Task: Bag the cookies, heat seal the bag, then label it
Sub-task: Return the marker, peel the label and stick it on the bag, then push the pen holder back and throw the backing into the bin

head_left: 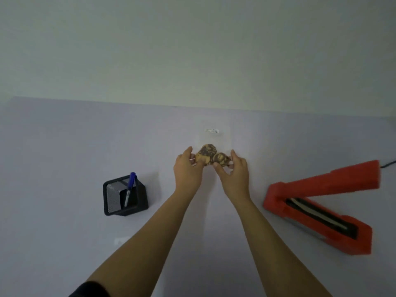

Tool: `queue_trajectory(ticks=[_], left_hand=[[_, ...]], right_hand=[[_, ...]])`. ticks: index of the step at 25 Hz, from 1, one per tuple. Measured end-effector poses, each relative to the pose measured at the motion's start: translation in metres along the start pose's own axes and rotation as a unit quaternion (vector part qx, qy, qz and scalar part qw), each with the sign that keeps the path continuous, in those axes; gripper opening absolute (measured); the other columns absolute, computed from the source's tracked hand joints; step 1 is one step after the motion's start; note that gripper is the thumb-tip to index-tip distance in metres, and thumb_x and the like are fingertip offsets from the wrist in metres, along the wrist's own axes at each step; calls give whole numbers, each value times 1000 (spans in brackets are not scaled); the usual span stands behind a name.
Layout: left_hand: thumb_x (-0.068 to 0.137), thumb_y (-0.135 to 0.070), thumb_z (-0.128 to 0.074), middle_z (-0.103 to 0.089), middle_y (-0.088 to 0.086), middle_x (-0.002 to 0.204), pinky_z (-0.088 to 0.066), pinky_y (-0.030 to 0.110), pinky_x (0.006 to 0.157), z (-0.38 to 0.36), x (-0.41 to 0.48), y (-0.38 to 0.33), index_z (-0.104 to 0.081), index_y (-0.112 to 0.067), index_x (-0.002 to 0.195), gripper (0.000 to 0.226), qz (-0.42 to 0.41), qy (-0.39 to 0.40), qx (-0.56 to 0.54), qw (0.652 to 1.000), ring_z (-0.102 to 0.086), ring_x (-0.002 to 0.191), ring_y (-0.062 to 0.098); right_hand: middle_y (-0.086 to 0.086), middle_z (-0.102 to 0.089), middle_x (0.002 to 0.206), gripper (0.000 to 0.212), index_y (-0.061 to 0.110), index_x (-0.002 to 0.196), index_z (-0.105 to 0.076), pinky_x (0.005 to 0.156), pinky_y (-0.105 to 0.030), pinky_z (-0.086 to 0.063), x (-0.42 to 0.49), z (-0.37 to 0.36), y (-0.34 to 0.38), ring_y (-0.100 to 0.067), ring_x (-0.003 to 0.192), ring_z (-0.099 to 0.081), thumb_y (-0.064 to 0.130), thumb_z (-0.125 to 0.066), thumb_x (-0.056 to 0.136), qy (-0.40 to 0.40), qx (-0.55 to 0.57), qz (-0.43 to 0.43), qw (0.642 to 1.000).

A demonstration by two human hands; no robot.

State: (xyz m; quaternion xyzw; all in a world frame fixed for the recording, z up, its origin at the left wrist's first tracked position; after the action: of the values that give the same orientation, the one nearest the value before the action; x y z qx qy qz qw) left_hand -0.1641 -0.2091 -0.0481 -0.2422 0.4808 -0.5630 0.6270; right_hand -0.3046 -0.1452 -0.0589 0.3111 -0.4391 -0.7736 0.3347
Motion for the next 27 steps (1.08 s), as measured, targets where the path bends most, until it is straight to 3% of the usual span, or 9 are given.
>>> queue_trajectory(ticks=[4, 9, 14, 18, 21, 22, 24, 25, 27], left_hand=[[87, -18, -61, -57, 14, 122, -46, 35, 98, -21, 65, 6, -40, -9, 140, 57, 26, 23, 19, 999, -58, 108, 24], [88, -19, -60, -57, 15, 125, -43, 32, 97, -37, 111, 10, -43, -8, 138, 54, 24, 26, 55, 998, -56, 112, 26], [89, -28, -59, -39, 16, 143, -33, 37, 106, -31, 96, 4, -29, -9, 145, 66, 14, 23, 83, 996, -38, 131, 31], [92, -24, -55, -31, 11, 148, -25, 24, 104, 19, 27, -19, -30, -10, 144, 59, -62, -46, 91, 993, -28, 136, 23], [87, -24, -61, -29, 10, 148, -35, 40, 101, 84, -36, -26, -44, -17, 137, 53, -123, -154, 188, 962, -27, 132, 24], [85, -29, -63, -23, 11, 151, -35, 51, 101, 104, -46, -16, -42, -20, 138, 57, -97, -180, 257, 945, -23, 133, 29], [79, -44, -64, -3, 12, 157, -25, 64, 103, 135, -46, 22, -22, -31, 145, 79, 46, -152, 356, 921, -10, 140, 39], [77, -50, -64, 4, 12, 157, -24, 65, 103, 142, -43, 41, -10, -37, 146, 89, 114, -114, 351, 922, -8, 140, 42], [74, -47, -67, -4, 14, 154, -34, 57, 101, 144, -36, 64, -6, -39, 146, 95, 158, -69, 289, 942, -27, 133, 46]], right_hand=[[-15, -40, 133, 71, 4, 141, -30, 95, -25, -39, 57, -21, -15, -23, 117, -48, 23, -67, 84, 15, -22, -31, 999], [-15, -42, 133, 71, 4, 140, -33, 98, -27, -35, 105, -32, -24, -28, 124, -43, 29, -68, 83, 24, -92, -9, 995], [-16, -42, 134, 74, 6, 139, -34, 100, -40, -35, 94, -24, -24, -32, 123, -38, 41, -65, 81, -52, -192, 27, 980], [-16, -48, 133, 57, 6, 132, -42, 101, -42, -36, 27, -38, -36, -32, 124, -44, 39, -51, 87, -104, -239, 56, 964], [-11, -46, 142, 53, 8, 133, -44, 106, -42, -31, -14, -62, -43, -27, 133, -39, 38, -37, 90, -70, -337, 93, 934], [-11, -41, 146, 55, 8, 137, -41, 109, -43, -27, -17, -67, -45, -26, 137, -34, 37, -34, 91, -57, -358, 84, 928], [-12, -32, 151, 60, 6, 141, -33, 111, -46, -22, -18, -72, -49, -26, 140, -26, 37, -29, 91, -37, -393, 68, 916], [-12, -28, 152, 61, 6, 143, -29, 112, -47, -20, -18, -74, -51, -27, 141, -23, 38, -27, 91, -32, -405, 65, 911], [-12, -23, 154, 63, 6, 144, -24, 113, -47, -17, -20, -77, -53, -26, 143, -19, 39, -25, 91, -21, -416, 61, 907]])
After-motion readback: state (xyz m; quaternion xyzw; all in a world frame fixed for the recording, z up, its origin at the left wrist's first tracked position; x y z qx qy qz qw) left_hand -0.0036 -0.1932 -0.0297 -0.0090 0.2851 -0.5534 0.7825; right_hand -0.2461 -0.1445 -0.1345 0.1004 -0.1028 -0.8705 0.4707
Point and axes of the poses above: each hand's wrist, its own x-axis towards the middle knuckle, its own z-axis out of the back of the hand, y = z × x, the point moved 7 cm from there along x, towards the middle knuckle
